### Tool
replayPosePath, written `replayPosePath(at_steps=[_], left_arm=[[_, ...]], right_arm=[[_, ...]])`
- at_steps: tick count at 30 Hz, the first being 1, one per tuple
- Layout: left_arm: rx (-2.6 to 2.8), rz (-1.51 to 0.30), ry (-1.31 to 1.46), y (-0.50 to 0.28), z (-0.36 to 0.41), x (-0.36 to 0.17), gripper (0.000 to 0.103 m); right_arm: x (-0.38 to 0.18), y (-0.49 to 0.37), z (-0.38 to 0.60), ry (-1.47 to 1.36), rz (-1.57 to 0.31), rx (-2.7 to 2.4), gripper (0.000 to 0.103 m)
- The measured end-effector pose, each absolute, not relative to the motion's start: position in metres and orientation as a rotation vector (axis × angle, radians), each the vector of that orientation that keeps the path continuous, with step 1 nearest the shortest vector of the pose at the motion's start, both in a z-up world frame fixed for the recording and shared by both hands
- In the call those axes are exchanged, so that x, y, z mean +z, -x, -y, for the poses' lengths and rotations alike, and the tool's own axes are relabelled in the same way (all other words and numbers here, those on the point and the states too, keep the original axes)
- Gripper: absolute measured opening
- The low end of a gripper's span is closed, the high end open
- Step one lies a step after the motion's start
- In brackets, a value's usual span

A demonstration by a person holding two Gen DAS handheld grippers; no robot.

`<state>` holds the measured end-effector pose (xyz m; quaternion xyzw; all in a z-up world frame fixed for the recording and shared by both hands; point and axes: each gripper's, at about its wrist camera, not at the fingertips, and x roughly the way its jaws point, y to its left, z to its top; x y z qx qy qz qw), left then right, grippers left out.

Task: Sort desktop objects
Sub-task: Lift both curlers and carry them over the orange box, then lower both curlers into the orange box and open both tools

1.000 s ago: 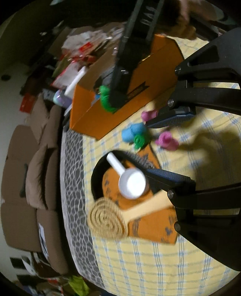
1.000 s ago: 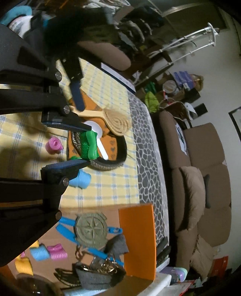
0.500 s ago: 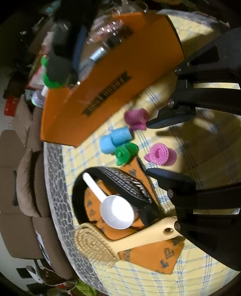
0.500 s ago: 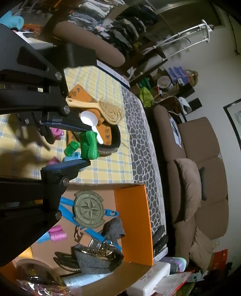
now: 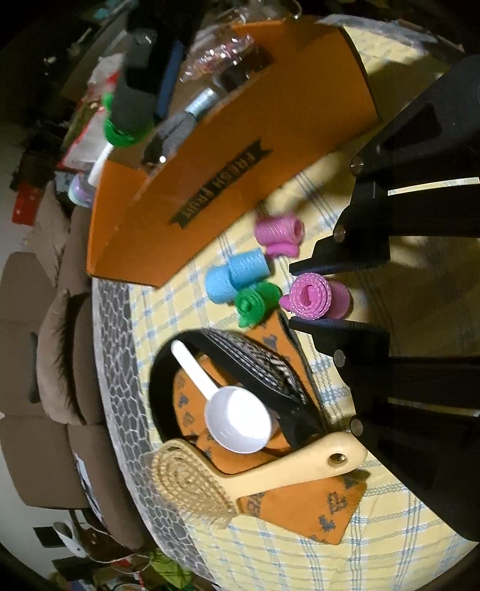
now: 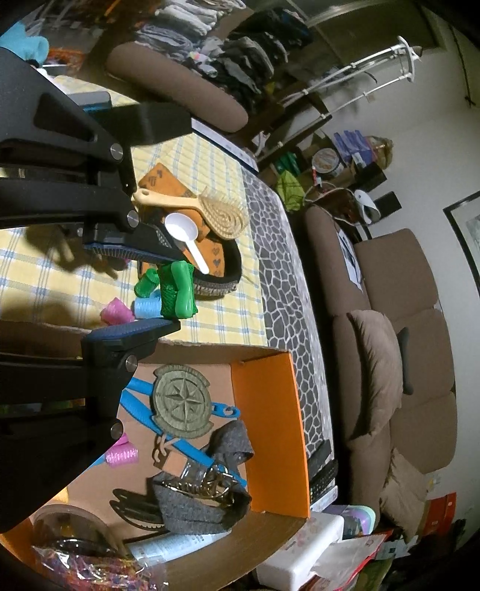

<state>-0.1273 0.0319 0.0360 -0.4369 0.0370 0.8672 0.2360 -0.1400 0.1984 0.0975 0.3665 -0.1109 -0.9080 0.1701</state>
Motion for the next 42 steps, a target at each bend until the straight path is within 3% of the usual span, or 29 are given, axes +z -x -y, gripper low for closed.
replayPosePath(at_steps=[19,31,42], left_arm=[[2.265,0.119,0.929,0.087,-0.070,0.127,0.020],[2.204,0.046,0.966,0.077,-0.128,0.106,0.020],[2.216,0.064,0.999,0.079,-0.125,0.097,0.023]], right_arm=[[0.105,0.123,-0.271,-1.099,0.341,-2.686,0.030],[0.069,0.121,-0.286,-1.294,0.300,-2.616,0.030],[0.055,0.121,-0.297,-1.369,0.370,-2.580,0.033]])
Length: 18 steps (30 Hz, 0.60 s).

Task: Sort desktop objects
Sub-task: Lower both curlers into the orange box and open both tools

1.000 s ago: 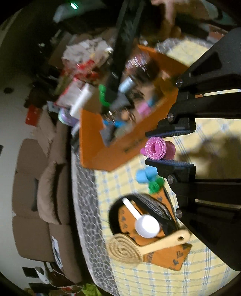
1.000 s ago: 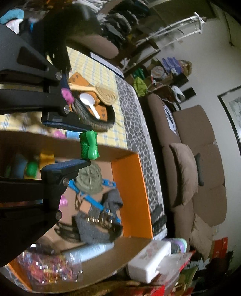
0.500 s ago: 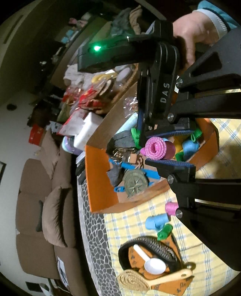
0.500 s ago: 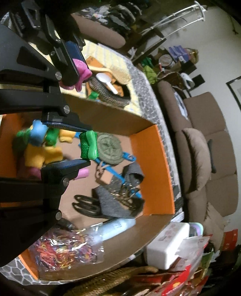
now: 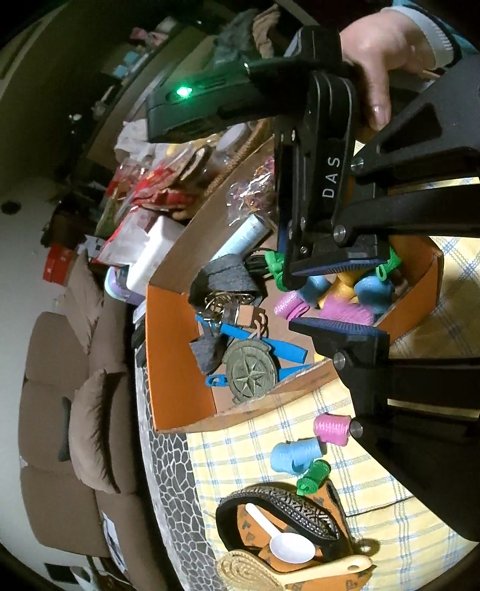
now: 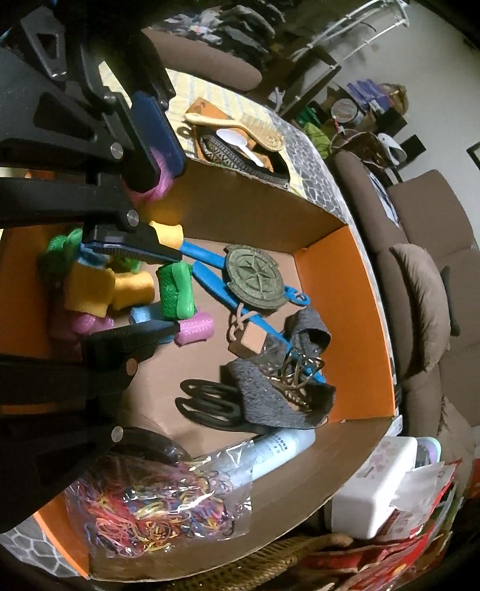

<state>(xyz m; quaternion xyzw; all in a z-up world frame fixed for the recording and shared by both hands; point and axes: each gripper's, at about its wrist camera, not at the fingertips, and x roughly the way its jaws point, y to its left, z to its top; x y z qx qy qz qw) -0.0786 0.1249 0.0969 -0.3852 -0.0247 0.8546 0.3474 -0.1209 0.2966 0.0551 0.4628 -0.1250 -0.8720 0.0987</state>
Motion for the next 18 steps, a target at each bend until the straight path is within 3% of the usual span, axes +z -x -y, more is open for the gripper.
replayPosePath(at_steps=[5,11,18], left_arm=[[2.228,0.104,0.998,0.083,-0.116,0.101,0.026],[2.260,0.210,0.977,0.092,-0.089,0.116,0.033],[2.386,0.270,0.972,0.105,-0.039,0.131,0.054]], right_arm=[[0.052,0.121,-0.301,-1.381,0.424,-2.571,0.036],[0.053,0.122,-0.302,-1.362,0.483,-2.555,0.048],[0.071,0.120,-0.297,-1.286,0.464,-2.610,0.052]])
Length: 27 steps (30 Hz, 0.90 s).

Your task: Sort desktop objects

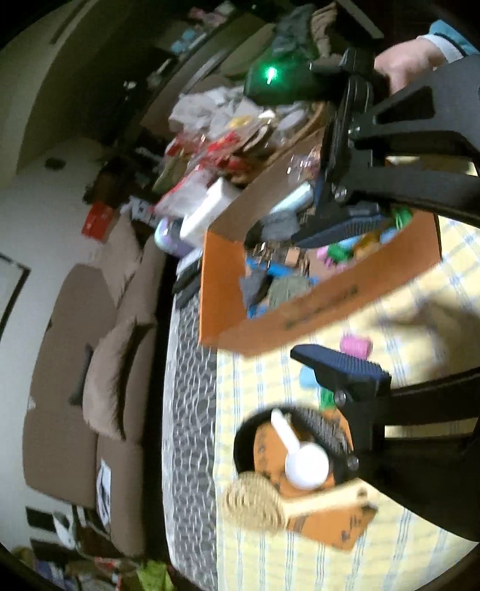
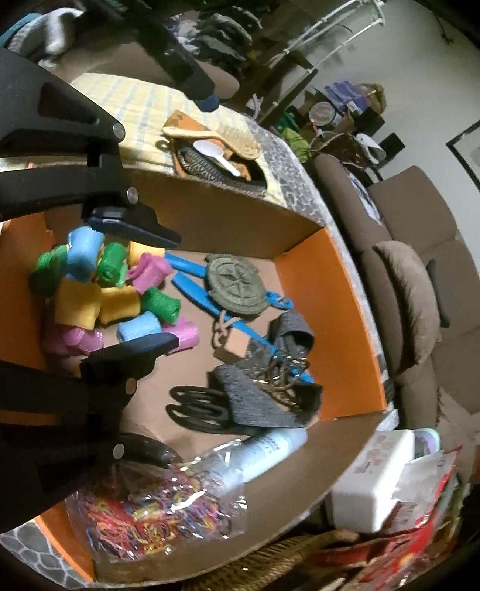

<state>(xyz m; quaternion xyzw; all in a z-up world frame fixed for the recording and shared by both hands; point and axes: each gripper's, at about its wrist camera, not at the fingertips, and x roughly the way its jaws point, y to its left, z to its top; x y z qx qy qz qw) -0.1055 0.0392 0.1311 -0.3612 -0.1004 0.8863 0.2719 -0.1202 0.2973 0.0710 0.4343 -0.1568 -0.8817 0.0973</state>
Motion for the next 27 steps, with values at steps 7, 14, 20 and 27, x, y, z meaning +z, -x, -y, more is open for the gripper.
replayPosePath(at_steps=[7,14,20,27], left_arm=[[2.469,0.271,1.013,0.108,-0.008,0.129,0.066],[2.490,0.157,1.013,0.087,-0.004,0.131,0.095],[2.567,0.140,0.999,0.054,0.011,0.140,0.103],[2.653,0.124,1.116,0.026,0.021,0.124,0.103]], right_arm=[[0.087,0.120,-0.285,-1.223,0.435,-2.638,0.073],[0.091,0.119,-0.267,-1.215,0.389,-2.646,0.098],[0.100,0.101,-0.253,-1.155,0.329,-2.661,0.102],[0.104,0.072,-0.244,-1.103,0.211,-2.742,0.102]])
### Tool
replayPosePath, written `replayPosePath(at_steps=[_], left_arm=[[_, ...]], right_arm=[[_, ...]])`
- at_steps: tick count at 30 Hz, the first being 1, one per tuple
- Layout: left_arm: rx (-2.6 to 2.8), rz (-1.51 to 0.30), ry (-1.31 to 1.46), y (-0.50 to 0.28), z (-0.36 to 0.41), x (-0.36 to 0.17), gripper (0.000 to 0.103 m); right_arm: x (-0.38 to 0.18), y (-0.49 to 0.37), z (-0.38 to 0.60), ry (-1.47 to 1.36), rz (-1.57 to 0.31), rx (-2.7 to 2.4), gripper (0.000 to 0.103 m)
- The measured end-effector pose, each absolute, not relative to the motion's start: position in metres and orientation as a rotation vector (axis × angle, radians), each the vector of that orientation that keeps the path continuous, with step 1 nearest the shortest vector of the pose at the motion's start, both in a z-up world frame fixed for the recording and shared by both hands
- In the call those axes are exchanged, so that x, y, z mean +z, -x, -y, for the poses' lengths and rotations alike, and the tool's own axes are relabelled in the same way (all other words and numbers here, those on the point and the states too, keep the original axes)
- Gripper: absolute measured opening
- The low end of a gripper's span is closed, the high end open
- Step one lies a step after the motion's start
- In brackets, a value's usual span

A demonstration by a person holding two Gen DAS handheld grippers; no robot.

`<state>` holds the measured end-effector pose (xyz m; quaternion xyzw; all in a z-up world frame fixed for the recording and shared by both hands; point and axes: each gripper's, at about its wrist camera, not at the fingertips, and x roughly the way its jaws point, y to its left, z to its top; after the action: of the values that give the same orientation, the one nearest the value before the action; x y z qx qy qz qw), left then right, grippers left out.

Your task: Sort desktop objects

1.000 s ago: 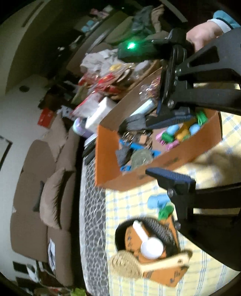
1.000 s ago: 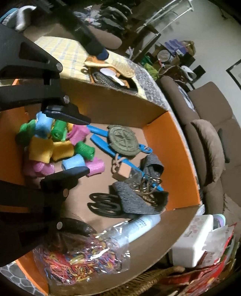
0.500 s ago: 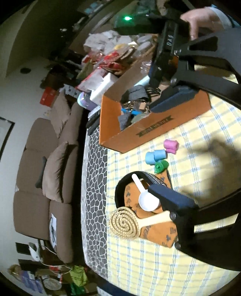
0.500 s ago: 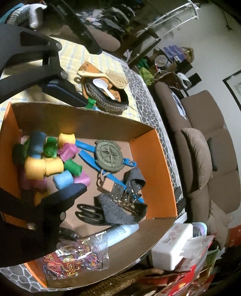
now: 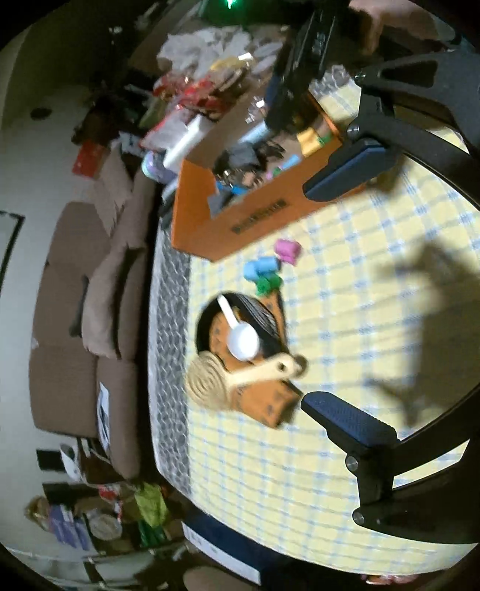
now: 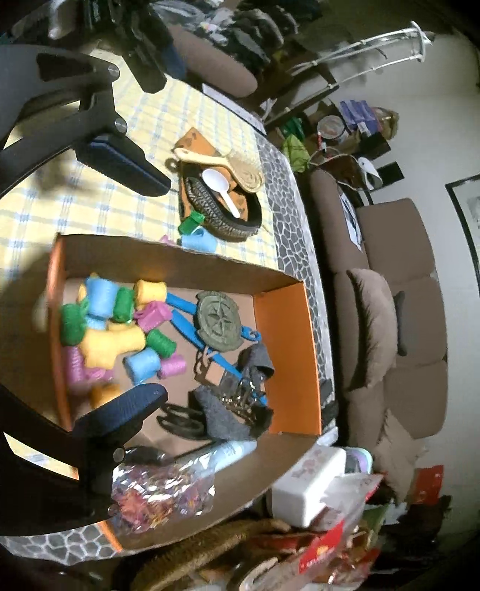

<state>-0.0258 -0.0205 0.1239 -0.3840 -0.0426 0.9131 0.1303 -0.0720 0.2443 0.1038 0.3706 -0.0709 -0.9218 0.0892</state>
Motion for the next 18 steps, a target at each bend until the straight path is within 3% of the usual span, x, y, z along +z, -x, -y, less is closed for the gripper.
replayPosePath(at_steps=[18], left_arm=[[2.728,0.152,1.289,-0.023,0.012,0.059,0.103]], right_arm=[[0.062,0.007,-0.264,-1.149,0.079,-2.765,0.103]])
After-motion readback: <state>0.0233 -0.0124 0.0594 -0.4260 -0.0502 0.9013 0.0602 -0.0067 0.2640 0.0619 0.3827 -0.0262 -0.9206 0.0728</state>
